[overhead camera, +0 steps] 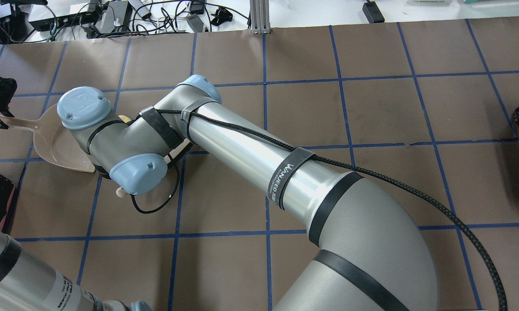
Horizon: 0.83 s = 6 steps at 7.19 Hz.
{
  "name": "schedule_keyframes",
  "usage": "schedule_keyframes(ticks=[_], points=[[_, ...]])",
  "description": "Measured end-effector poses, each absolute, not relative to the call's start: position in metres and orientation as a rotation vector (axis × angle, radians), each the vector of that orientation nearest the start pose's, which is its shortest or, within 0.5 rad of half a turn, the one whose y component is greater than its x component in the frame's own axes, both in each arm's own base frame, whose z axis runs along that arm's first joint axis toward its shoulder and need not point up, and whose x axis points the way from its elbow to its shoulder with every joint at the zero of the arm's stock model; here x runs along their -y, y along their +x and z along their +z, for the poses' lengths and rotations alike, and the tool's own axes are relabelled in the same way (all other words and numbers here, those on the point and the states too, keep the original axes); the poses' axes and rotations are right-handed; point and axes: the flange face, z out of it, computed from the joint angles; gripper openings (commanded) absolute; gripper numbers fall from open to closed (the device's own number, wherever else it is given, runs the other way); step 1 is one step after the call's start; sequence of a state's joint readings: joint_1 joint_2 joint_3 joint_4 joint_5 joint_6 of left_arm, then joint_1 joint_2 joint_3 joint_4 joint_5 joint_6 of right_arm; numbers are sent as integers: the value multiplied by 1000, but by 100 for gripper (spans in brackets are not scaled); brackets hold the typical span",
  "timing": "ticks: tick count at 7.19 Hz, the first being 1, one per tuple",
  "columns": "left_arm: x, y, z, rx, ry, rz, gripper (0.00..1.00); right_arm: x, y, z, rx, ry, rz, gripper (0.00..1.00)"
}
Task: Sweep and dump trash in nearest bin
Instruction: 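Sweep the sponge and potato pieces into the held dustpan with the right brush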
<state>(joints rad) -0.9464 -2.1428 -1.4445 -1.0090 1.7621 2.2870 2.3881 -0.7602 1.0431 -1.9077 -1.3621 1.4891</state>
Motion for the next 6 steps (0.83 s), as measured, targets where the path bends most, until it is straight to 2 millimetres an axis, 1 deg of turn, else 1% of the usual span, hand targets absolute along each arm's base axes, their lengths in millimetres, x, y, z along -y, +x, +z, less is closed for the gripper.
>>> schedule_keyframes(ticks=[2, 3, 4, 6], points=[[631, 312, 264, 2210, -2403, -288, 0, 423, 684, 249, -2824, 1029, 311, 0], [631, 312, 264, 2210, -2404, -288, 0, 423, 685, 242, -2825, 1041, 324, 0], [631, 311, 264, 2210, -2404, -287, 0, 424, 687, 234, -2833, 1016, 326, 0], [631, 311, 263, 2209, -2403, -288, 0, 434, 698, 223, -2845, 865, 309, 0]])
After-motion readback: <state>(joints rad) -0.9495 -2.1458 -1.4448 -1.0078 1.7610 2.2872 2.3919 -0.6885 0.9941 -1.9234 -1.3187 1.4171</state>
